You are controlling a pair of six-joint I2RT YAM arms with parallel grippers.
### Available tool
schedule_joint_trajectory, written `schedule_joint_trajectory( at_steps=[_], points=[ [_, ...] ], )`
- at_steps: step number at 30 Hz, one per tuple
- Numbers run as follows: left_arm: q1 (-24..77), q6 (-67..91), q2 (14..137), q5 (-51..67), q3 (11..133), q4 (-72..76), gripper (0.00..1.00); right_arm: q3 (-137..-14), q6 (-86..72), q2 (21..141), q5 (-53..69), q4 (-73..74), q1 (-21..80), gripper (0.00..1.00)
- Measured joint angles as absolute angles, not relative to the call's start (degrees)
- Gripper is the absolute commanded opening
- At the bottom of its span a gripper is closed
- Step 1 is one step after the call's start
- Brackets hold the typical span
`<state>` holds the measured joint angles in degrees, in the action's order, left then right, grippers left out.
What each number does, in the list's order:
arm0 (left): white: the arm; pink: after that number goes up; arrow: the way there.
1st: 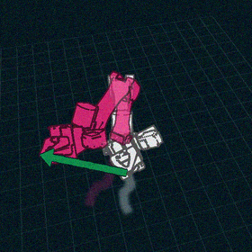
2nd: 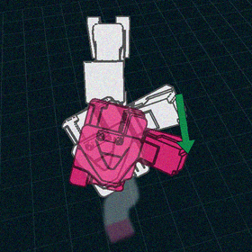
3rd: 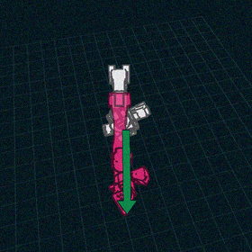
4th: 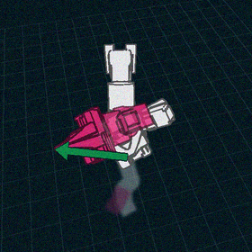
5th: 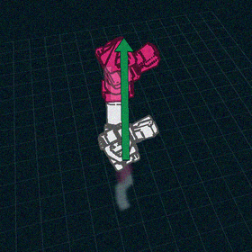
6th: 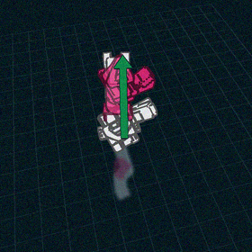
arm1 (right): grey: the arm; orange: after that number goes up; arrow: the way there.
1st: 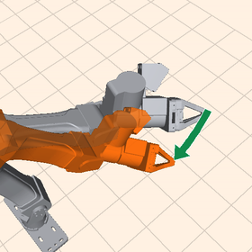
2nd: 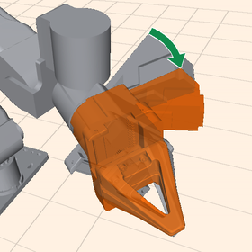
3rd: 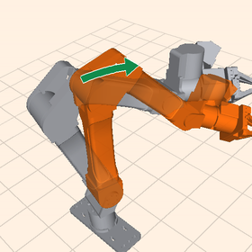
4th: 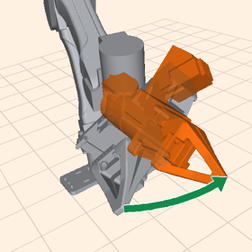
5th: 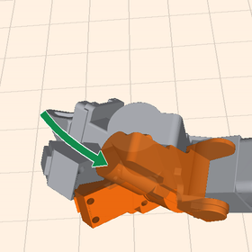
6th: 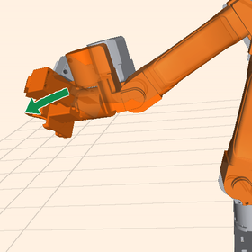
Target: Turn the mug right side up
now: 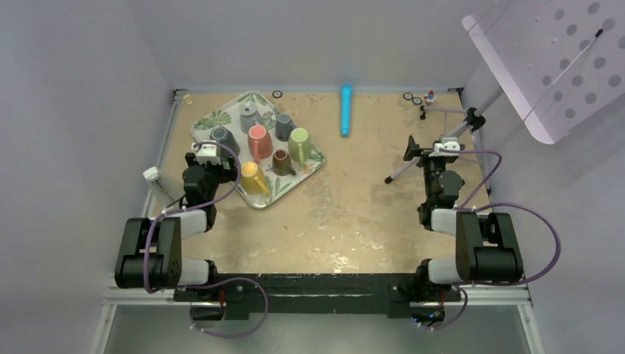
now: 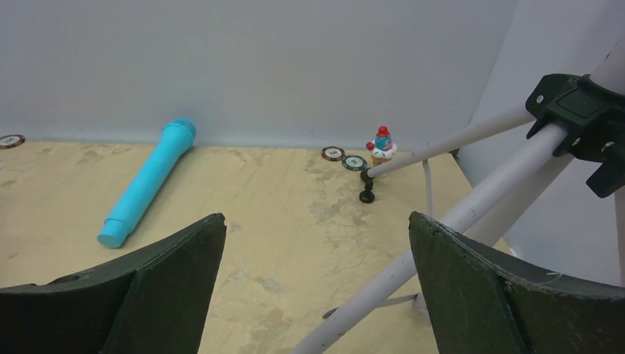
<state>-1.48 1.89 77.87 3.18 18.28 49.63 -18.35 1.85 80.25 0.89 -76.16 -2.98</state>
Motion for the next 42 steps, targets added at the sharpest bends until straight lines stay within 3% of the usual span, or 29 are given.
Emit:
schedule_joint_trajectory(
  at_steps=[7,15,22,27,32,39,42],
  points=[
    [-1.48,1.87,77.87,3.18,18.28,49.63,1.0,-21.61,1.87,76.4,1.45,-64.84,-2.98,0.95],
    [-1.48,2.17,77.1,2.04,18.7,47.24,1.0,-29.12,1.08,68.75,11.77,-49.1,-2.92,0.93],
    [-1.56,0.1,70.7,-0.62,38.76,16.32,1.0,-31.92,-0.43,60.07,17.8,-38.35,-1.23,0.9],
    [-2.09,-2.92,64.62,2.39,49.15,-4.1,1.0,-39.2,0.27,58.11,16.67,-30.28,7.25,0.84],
    [-2.13,-2.11,63.96,9.5,61.14,-26.33,0.97,-49.78,-4.93,62.76,6.76,-23.99,21.5,0.7],
    [-2.13,2.46,63.29,12.36,68.58,-41.74,0.94,-63.7,-17.34,80.71,-7.42,-17.93,33.39,0.66],
    [-2.13,4.36,62.59,10.02,68.58,-45.28,0.94,-68.69,-19.31,89.67,-11.29,-14.81,37.5,0.52]
  ],
)
